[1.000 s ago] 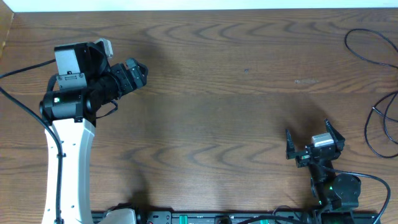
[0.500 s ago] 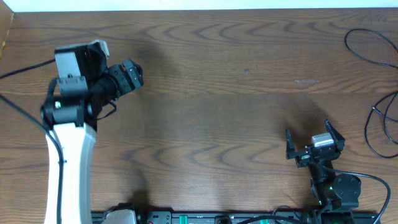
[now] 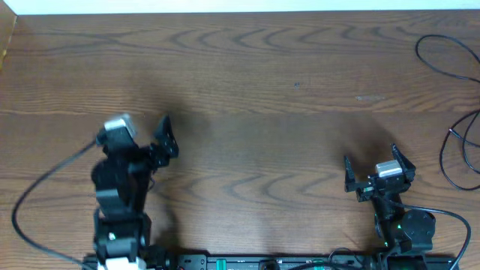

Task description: Untangle cables

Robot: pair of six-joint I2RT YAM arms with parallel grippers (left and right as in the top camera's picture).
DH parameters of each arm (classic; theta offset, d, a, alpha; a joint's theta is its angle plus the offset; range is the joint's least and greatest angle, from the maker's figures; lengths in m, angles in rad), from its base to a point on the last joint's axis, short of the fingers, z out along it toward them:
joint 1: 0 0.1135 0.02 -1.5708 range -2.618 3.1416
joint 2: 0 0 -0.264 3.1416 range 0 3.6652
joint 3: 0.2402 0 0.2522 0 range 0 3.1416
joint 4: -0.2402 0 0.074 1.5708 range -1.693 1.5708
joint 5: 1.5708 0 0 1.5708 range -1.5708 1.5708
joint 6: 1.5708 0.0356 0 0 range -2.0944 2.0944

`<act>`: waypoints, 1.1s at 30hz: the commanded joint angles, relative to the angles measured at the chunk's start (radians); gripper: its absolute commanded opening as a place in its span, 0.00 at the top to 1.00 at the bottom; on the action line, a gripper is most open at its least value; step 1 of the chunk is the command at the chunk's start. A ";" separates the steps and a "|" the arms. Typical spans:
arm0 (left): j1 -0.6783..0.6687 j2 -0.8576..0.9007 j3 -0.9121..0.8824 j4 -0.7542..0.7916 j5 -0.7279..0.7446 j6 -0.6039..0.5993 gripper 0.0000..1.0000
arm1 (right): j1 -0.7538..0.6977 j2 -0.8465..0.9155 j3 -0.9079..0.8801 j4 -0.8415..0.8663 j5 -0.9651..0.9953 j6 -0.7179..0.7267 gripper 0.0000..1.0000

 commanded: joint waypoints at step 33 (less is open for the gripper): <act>-0.084 -0.594 -0.415 -0.083 -0.122 0.141 0.07 | 0.004 -0.003 -0.003 -0.003 -0.006 -0.006 0.01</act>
